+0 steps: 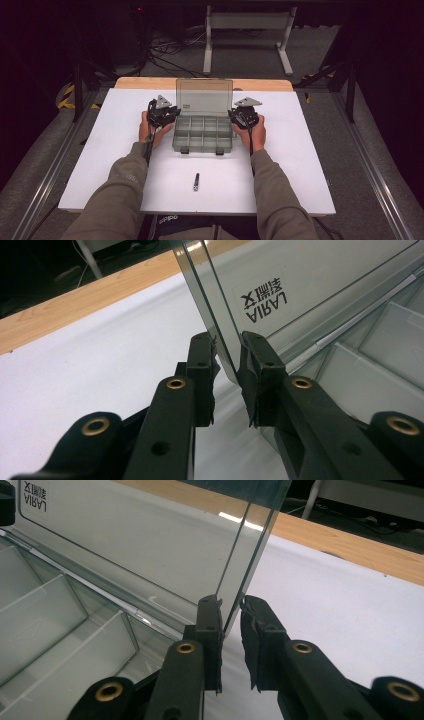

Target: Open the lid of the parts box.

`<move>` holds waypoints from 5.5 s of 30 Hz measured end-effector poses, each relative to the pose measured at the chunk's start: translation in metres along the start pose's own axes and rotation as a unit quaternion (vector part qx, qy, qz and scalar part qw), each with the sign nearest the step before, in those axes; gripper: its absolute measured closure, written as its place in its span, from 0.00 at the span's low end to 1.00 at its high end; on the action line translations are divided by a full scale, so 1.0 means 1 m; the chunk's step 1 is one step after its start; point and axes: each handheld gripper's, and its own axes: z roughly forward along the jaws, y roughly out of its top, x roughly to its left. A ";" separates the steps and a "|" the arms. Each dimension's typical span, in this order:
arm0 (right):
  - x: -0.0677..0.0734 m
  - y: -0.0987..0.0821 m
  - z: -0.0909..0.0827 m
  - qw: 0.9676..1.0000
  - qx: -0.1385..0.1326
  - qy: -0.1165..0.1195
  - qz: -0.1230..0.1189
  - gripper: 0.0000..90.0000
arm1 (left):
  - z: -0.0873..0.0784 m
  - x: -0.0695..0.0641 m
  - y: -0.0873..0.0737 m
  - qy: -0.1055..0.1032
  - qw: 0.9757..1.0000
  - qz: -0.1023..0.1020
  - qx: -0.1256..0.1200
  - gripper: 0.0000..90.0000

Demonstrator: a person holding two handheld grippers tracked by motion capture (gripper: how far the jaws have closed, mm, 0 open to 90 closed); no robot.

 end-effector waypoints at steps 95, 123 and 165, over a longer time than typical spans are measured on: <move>0.074 -0.065 -0.156 0.982 -0.062 0.103 -0.144 0.29 | -0.143 -0.136 -0.061 -0.166 0.978 0.130 -0.003 0.13; 0.062 -0.082 -0.157 0.986 -0.032 0.098 -0.131 0.29 | -0.102 -0.173 -0.062 -0.179 0.976 0.070 0.104 0.41; 0.059 -0.075 -0.151 0.984 -0.035 0.115 -0.130 0.30 | -0.118 -0.167 -0.066 -0.200 0.966 0.141 0.082 0.88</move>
